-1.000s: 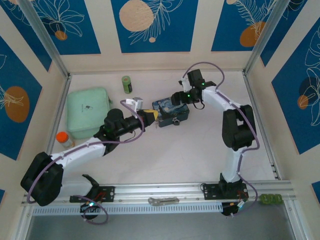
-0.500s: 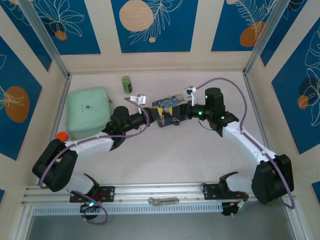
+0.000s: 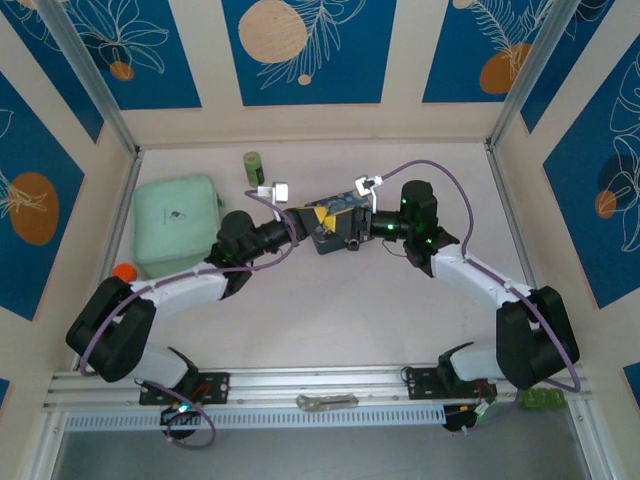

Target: Unlock the padlock with the key

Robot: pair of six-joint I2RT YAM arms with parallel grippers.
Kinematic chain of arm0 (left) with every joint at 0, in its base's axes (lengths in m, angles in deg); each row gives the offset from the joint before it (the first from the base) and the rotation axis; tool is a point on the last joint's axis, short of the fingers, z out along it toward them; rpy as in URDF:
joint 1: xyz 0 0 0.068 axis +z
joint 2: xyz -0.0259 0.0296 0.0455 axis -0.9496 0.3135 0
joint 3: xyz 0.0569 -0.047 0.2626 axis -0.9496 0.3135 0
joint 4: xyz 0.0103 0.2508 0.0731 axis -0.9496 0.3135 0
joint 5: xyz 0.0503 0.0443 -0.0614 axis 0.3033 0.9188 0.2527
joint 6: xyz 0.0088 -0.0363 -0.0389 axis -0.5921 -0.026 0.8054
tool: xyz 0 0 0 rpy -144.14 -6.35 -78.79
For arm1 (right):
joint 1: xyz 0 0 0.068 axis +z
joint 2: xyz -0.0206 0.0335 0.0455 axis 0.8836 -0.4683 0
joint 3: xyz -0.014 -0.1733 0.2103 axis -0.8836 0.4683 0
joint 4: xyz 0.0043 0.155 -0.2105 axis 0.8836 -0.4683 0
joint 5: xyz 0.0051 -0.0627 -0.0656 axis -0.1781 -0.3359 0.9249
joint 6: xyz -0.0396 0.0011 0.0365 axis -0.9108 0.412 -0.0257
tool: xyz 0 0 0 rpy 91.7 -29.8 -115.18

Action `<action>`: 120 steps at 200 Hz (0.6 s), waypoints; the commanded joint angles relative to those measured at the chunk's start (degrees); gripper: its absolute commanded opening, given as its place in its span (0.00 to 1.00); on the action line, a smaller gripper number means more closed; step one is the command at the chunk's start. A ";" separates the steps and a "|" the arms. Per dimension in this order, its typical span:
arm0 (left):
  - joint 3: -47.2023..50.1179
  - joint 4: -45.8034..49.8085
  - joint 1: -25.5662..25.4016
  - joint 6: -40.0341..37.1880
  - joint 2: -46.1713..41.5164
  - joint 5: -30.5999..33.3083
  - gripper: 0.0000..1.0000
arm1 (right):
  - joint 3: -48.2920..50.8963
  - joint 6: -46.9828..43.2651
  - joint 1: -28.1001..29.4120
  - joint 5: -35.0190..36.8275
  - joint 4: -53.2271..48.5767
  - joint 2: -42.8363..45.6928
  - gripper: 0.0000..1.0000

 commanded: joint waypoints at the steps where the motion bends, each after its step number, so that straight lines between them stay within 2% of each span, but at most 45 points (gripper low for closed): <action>1: 0.07 -2.58 0.30 0.49 -1.17 -0.40 0.00 | 0.85 1.73 0.51 -2.24 2.60 -0.06 0.36; 120: 2.48 -4.73 0.30 0.56 -3.27 3.42 0.00 | 0.95 1.64 1.54 -2.36 0.72 -1.59 0.35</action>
